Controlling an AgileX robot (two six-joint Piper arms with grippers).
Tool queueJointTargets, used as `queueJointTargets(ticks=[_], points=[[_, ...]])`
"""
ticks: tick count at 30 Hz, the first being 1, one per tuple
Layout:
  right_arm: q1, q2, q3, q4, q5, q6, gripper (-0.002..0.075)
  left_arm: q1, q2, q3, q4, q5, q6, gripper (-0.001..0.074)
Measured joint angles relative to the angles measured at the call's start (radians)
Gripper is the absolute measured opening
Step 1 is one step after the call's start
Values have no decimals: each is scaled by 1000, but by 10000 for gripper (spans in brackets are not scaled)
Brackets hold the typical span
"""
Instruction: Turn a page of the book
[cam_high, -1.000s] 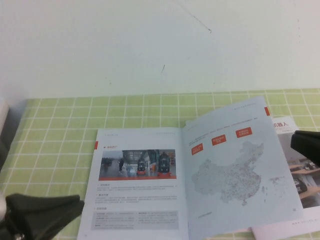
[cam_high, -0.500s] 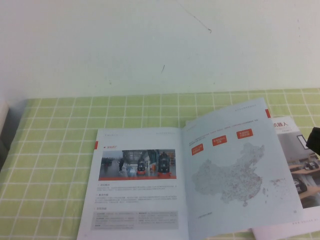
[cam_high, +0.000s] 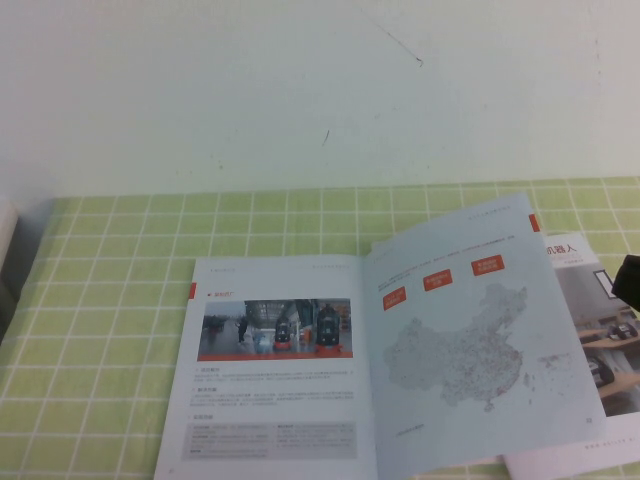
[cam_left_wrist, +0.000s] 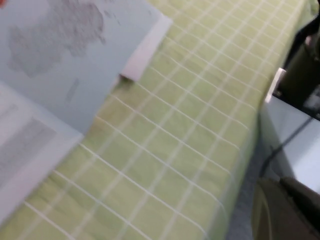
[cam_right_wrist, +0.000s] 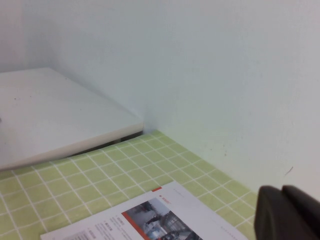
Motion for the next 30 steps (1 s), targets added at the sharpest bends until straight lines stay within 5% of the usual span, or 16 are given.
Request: queueJointTargets(ticks=[14, 30], points=[[0, 0, 1, 0, 0, -2, -2, 0, -1, 2, 21, -310, 87, -4], [0, 0, 4, 0, -16, -5, -2, 0, -1, 2, 25, -308, 84, -4]])
